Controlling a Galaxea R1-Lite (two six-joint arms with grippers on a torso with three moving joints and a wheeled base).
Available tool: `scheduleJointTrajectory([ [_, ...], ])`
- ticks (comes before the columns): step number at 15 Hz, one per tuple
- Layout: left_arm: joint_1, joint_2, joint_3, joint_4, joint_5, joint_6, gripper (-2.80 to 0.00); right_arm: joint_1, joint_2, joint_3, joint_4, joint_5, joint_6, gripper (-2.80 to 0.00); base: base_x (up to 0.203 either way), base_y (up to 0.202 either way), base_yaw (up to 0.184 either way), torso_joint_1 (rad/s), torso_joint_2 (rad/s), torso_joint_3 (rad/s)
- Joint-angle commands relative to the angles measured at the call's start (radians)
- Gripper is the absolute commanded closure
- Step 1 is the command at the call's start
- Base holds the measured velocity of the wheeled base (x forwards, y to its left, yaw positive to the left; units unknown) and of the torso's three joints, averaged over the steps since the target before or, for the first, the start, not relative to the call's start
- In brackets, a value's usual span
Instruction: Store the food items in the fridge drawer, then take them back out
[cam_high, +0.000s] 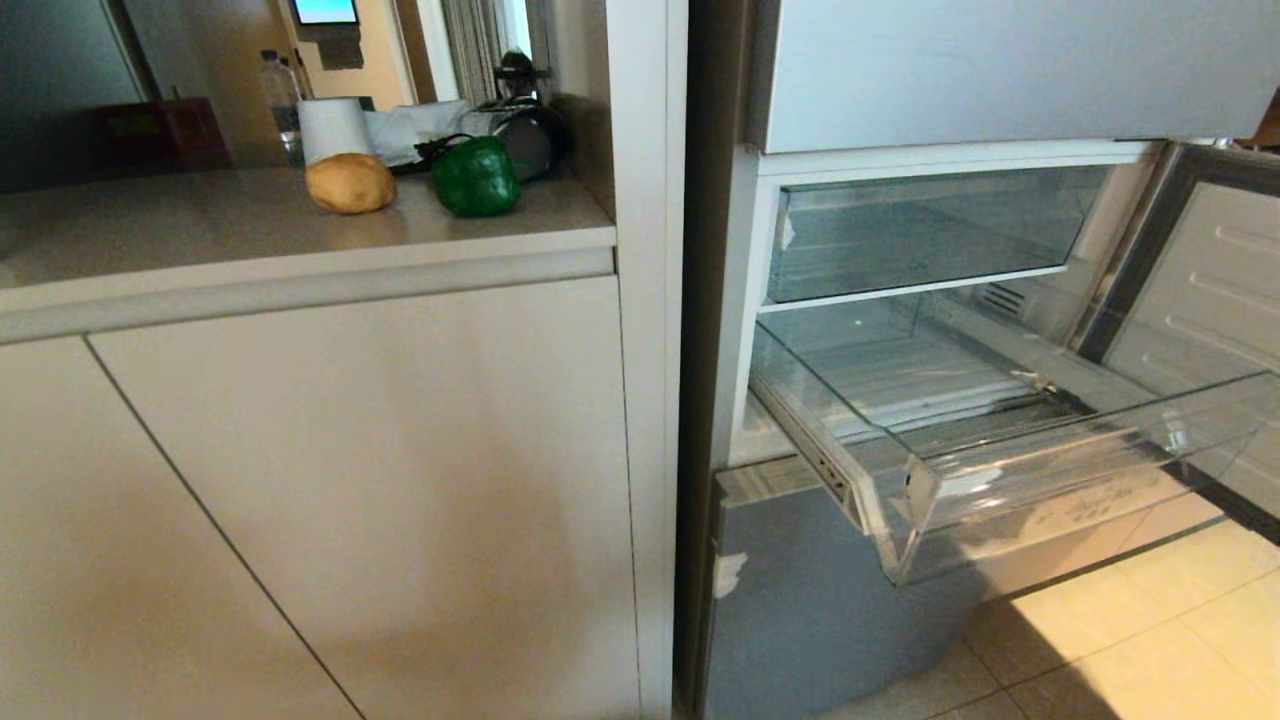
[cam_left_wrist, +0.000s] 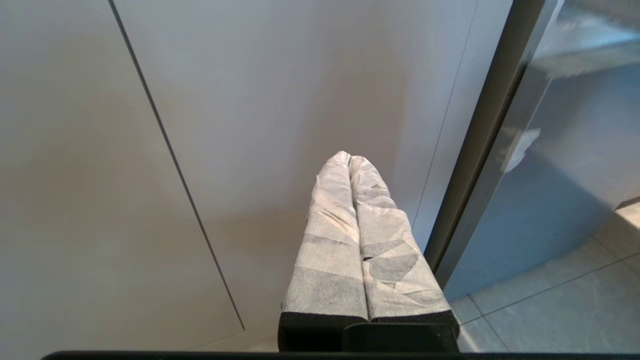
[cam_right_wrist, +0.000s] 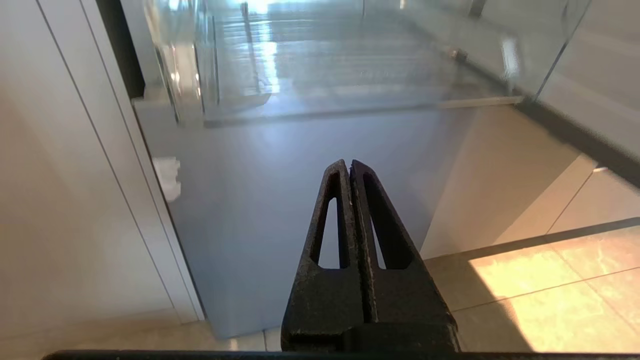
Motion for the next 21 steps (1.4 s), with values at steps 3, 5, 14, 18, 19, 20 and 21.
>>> scheduleJointTrajectory([
  [3, 0.000, 0.002, 0.000, 0.000, 0.000, 0.000, 0.00, 0.000, 0.002, 0.032, -0.001, 0.000, 0.001, 0.00, 0.000, 0.000, 0.000, 0.240, -0.56, -0.325],
  [5, 0.000, 0.002, 0.000, 0.000, 0.000, 0.000, 0.00, 0.000, 0.002, 0.032, -0.002, 0.000, 0.001, 0.00, 0.000, 0.000, 0.000, 0.260, -0.59, -0.338],
  [14, 0.000, 0.002, 0.000, 0.000, 0.000, 0.000, 0.00, 0.000, 0.002, 0.032, -0.005, -0.001, 0.004, 0.00, 0.000, 0.000, 0.000, 0.201, -0.44, -0.250],
  [18, 0.000, 0.002, 0.000, 0.000, 0.000, 0.000, 0.00, 0.000, 0.002, 0.032, -0.003, -0.001, 0.006, 0.00, 0.000, 0.000, 0.000, 0.156, -0.33, -0.183],
  [19, 0.000, 0.002, 0.000, 0.000, 0.000, 0.000, 0.00, 0.000, 0.002, 0.032, -0.002, -0.001, 0.007, 0.00, 0.000, 0.000, 0.000, 0.159, -0.32, -0.175],
  [20, 0.000, 0.002, 0.000, 0.000, 0.000, 0.000, 0.00, 0.000, 0.002, 0.032, -0.002, -0.001, 0.010, 0.00, 0.000, 0.000, 0.000, 0.165, -0.34, -0.187],
  [21, 0.000, 0.002, 0.000, 0.000, 0.000, 0.000, 0.00, 0.000, 0.002, 0.032, -0.002, -0.001, 0.013, 0.00, 0.000, 0.000, 0.000, 0.154, -0.31, -0.169],
])
